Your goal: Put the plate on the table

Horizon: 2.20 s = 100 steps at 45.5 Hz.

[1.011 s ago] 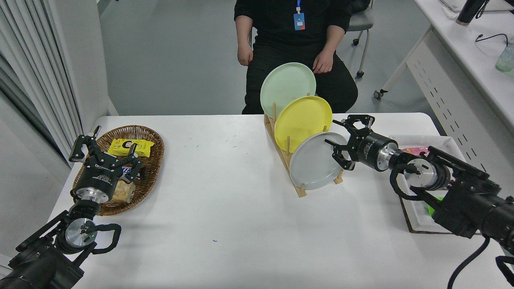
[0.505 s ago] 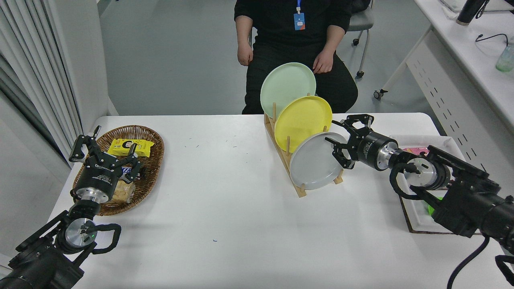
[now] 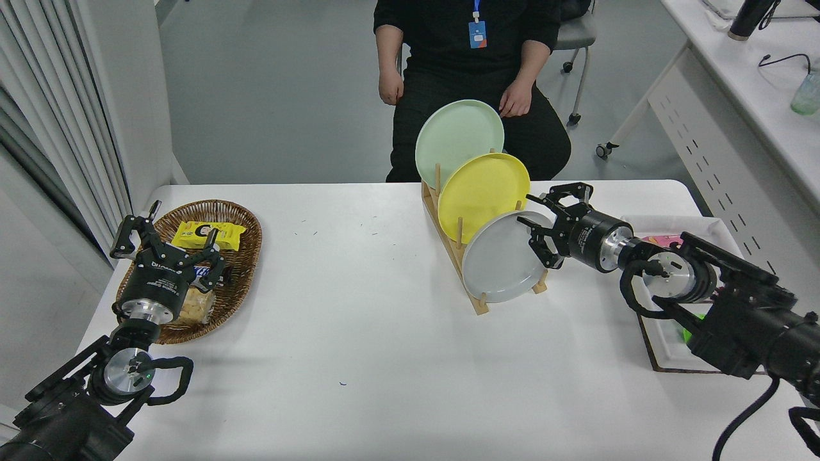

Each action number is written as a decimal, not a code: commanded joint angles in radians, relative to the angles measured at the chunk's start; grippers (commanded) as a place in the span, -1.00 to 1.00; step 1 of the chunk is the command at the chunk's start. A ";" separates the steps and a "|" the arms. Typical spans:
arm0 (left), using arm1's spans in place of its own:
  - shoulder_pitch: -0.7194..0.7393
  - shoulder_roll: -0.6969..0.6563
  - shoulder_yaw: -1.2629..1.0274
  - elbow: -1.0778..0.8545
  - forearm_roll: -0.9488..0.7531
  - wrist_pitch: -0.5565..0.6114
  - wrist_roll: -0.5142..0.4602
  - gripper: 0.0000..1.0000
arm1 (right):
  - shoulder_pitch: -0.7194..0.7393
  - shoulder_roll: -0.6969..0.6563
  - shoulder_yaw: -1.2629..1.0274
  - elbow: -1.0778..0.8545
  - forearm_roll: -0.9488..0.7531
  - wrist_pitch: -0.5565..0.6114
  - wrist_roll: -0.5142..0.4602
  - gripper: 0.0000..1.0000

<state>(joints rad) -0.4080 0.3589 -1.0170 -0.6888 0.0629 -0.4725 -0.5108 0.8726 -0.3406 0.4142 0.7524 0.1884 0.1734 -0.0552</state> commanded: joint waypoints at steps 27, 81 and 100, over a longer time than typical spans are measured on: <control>0.000 0.000 0.000 0.000 0.000 0.000 0.000 0.96 | -0.006 -0.011 0.000 0.019 0.000 0.001 0.000 -0.39; 0.000 0.000 0.000 0.000 0.000 0.000 0.000 0.96 | -0.006 -0.012 0.000 0.025 0.000 0.006 0.000 -0.66; 0.000 0.000 0.000 0.000 0.000 0.000 -0.002 0.96 | -0.004 -0.028 0.001 0.034 0.000 0.011 0.000 -0.76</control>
<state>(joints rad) -0.4080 0.3590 -1.0170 -0.6888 0.0629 -0.4725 -0.5109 0.8668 -0.3588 0.4145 0.7782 0.1887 0.1805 -0.0552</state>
